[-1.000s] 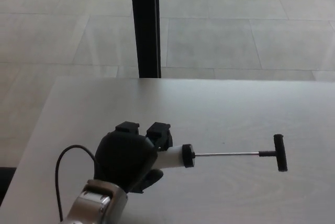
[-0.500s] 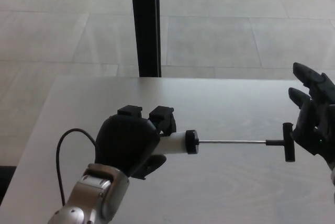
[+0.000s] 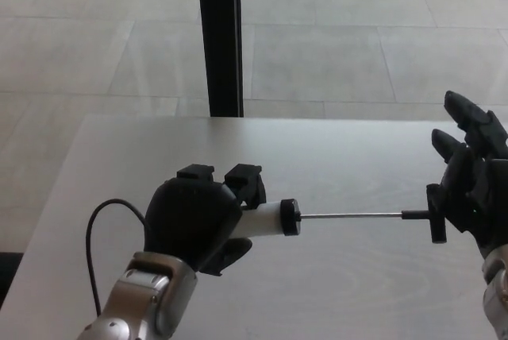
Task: The robot uses its left hand to lift the air pump kept on the middle of the desk and use the right hand to compress the handle
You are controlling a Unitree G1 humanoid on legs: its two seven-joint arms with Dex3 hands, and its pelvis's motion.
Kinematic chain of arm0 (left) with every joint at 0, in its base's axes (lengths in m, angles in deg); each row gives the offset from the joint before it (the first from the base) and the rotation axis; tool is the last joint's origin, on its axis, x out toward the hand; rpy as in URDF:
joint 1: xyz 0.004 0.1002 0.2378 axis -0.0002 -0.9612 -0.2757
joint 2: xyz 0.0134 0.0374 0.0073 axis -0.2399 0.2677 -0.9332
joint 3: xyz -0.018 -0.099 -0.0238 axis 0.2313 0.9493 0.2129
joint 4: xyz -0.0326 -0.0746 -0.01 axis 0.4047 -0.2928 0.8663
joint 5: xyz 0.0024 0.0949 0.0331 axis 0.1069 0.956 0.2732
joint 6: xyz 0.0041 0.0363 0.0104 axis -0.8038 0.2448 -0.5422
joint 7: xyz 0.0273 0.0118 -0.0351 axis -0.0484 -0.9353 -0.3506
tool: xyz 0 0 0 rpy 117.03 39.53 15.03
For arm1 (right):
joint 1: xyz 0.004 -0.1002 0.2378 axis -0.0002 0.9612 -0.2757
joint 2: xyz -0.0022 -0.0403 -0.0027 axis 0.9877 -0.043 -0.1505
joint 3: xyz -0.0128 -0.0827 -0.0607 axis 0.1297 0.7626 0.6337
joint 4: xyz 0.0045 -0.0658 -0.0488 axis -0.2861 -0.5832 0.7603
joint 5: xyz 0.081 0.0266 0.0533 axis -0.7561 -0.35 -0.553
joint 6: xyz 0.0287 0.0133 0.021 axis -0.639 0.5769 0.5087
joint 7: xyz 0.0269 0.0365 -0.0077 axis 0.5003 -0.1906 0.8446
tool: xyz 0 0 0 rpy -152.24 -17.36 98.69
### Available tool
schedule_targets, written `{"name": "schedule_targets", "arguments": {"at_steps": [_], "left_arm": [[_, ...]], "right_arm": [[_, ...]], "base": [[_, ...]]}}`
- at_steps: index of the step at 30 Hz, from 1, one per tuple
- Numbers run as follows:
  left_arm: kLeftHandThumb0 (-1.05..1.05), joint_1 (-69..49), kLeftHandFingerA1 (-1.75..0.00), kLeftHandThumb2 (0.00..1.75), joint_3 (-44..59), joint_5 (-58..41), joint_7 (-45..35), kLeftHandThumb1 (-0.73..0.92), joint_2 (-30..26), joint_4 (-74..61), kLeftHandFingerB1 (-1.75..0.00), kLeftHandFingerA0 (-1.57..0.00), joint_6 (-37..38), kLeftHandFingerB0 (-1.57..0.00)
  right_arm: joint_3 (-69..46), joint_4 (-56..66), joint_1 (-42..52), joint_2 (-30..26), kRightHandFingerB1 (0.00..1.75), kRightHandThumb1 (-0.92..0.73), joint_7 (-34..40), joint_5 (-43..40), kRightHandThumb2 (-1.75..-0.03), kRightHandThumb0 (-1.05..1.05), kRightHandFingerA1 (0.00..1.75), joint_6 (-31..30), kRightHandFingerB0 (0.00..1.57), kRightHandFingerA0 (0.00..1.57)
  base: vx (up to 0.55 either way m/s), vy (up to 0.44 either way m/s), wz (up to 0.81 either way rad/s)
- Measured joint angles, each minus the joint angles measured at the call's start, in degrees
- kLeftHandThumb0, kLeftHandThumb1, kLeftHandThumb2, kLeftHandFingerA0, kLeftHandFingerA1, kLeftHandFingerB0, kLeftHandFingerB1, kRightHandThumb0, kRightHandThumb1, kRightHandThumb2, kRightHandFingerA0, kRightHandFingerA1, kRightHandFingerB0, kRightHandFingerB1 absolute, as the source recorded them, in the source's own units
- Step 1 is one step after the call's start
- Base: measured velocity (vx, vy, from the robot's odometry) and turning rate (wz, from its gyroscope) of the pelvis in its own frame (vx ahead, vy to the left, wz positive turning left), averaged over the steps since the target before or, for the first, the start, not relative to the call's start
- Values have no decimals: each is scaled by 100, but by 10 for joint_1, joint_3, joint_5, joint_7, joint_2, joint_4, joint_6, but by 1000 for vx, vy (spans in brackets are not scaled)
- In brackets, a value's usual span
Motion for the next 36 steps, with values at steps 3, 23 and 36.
{"name": "schedule_targets", "arguments": {"at_steps": [3,23,36], "left_arm": [[-9,1,-175,96,1,1,0,65,6,2,-158,-78,-5,-63],[-14,106,-175,97,18,1,-4,62,27,55,-159,-87,-14,-63],[-20,129,-175,94,23,1,-15,61,59,49,-153,-90,-32,-68]], "right_arm": [[5,7,-2,18,41,-87,11,6,-122,-85,48,-1,0,10],[50,63,-3,65,33,-79,34,21,-119,-84,40,-11,6,7],[45,47,-11,66,34,-82,21,12,-124,-91,49,20,0,9]], "base": [[0,0,0],[0,0,0],[0,0,0]]}}
